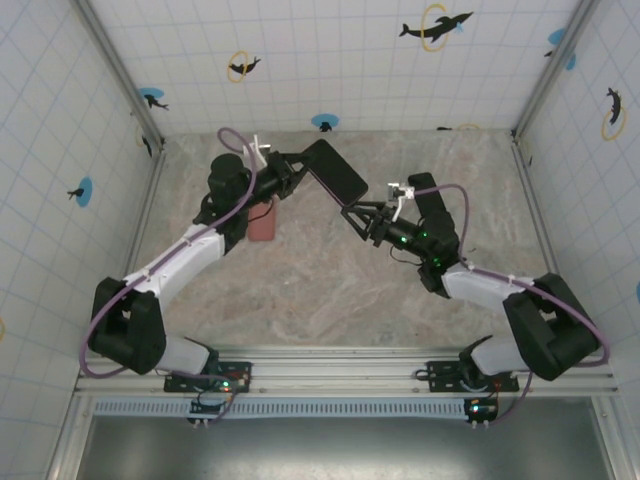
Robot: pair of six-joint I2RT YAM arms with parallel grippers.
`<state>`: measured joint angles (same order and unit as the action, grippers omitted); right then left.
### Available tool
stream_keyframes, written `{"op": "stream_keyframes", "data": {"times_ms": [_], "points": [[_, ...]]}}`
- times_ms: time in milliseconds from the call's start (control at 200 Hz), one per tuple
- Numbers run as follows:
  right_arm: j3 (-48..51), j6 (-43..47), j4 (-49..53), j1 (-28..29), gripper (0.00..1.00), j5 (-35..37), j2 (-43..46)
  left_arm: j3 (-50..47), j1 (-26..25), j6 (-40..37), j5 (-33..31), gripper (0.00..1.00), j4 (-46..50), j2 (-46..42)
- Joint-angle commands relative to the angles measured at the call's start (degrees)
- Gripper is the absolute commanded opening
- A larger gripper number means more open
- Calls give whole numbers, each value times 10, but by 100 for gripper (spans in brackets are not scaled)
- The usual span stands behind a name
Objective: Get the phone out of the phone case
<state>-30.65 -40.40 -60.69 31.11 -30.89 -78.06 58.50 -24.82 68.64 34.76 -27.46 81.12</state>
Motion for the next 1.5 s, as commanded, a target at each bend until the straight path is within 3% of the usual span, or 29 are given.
{"op": "stream_keyframes", "data": {"times_ms": [0, 120, 280, 480, 766, 1201, 1496], "points": [[-28, 94, 88, -19, 62, -70, 34, 65, -1, -162, 83, 0, 80, 0], [-47, 170, 170, -44, 64, -135, 49, 103, 13, -290, 121, 0, 153, 10], [-79, 274, 248, -62, 64, -195, 44, 104, 32, -399, 197, 0, 159, 6], [-114, 348, 269, -62, 54, -268, 14, 111, 43, -494, 268, 0, 178, -2], [-170, 387, 321, -61, 40, -342, -48, 113, 51, -516, 335, 0, 188, 1], [-206, 420, 363, -54, 19, -391, -85, 108, 53, -483, 352, 0, 157, 3], [-209, 451, 379, -52, 18, -418, -91, 105, 53, -453, 364, 0, 135, 2]]}}
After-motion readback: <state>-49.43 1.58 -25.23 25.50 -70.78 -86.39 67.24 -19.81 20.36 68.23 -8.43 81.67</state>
